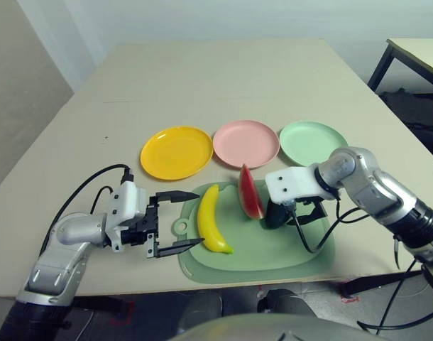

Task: Place the fruits into color-matched plates.

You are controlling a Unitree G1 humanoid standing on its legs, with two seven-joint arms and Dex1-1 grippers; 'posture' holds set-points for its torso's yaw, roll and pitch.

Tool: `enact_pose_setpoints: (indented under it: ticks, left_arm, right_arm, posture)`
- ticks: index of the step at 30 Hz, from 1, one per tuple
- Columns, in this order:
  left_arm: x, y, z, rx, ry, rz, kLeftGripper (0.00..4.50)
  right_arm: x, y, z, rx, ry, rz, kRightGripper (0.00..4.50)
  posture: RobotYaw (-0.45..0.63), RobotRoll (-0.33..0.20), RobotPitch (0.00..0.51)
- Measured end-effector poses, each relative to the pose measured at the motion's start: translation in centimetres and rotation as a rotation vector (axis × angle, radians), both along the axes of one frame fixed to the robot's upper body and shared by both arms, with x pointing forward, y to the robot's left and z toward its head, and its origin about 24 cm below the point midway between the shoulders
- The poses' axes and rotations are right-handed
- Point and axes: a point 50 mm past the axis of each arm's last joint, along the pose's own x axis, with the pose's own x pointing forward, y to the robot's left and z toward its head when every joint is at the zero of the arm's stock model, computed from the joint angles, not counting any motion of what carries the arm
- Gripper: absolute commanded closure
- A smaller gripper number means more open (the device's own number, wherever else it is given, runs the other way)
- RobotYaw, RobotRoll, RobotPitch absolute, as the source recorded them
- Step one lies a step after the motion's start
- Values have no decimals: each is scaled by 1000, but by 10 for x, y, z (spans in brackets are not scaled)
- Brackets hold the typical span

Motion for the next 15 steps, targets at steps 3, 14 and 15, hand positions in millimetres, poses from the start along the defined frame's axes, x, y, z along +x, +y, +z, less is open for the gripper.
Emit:
enact_pose_setpoints:
  ticks: [3,14,15]
  left_arm:
    - [0,0,0,0,-1,0,0]
    - [0,0,0,1,-7,-2,0]
    - [0,0,0,1,-8,-2,0]
  right_arm:
    - [0,-1,-1,-1,4,-4,2916]
    - [0,-2,-2,-8,9,-8,4081]
    - [0,-3,-2,-10,10,-8,3838]
  posture:
    - [124,0,1]
    - [120,0,0]
    - [120,0,0]
